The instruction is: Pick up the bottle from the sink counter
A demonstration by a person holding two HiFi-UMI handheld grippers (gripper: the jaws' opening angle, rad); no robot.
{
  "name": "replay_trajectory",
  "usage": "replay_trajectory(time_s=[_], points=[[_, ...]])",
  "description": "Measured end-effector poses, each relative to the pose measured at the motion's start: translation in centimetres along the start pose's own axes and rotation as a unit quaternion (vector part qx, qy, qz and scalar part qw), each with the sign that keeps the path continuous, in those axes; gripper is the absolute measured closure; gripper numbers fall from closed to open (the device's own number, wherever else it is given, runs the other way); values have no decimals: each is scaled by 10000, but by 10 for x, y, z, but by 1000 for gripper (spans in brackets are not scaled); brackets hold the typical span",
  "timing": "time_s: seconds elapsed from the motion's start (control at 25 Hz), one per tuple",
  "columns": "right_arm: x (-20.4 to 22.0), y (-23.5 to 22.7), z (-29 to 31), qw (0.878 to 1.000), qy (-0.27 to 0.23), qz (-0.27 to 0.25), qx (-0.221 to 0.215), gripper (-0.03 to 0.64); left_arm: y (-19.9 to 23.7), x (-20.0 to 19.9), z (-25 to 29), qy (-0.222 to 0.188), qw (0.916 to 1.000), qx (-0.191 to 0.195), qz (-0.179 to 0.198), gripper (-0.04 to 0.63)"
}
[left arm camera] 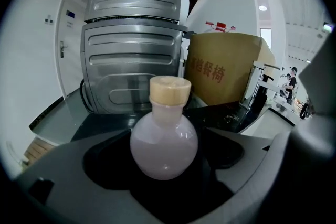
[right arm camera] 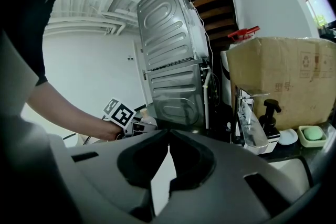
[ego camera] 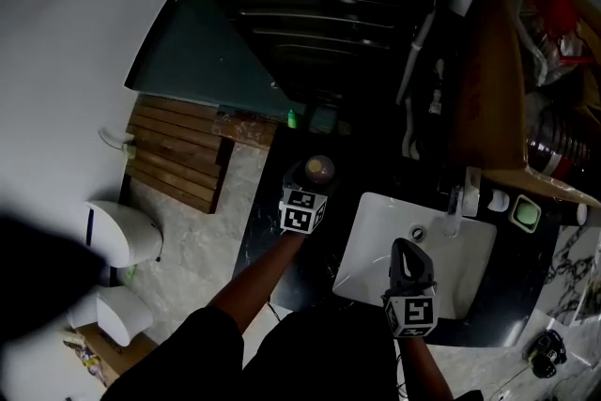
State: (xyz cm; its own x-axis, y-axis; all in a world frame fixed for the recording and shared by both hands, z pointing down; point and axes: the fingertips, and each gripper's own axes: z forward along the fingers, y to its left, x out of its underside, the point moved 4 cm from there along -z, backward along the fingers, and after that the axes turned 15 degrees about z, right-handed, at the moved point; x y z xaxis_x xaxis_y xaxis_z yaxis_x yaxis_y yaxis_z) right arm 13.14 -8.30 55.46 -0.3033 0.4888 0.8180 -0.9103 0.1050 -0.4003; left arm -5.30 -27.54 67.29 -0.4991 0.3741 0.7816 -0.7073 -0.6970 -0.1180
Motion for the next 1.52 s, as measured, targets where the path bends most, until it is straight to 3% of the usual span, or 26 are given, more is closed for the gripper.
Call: replay_trajectory(time_s=[0.6, 1.2, 1.52], points=[[-3, -16, -2, 9999, -17, -30, 133, 577, 2, 9, 17, 520, 9974, -25, 493, 198], [-11, -8, -1, 9998, -164, -142, 6, 577, -6, 10, -6, 149, 9993, 208, 267, 199], [-8, -5, -11, 9997, -125, -201, -8, 577, -17, 5, -39, -91, 9981, 150, 599, 199]])
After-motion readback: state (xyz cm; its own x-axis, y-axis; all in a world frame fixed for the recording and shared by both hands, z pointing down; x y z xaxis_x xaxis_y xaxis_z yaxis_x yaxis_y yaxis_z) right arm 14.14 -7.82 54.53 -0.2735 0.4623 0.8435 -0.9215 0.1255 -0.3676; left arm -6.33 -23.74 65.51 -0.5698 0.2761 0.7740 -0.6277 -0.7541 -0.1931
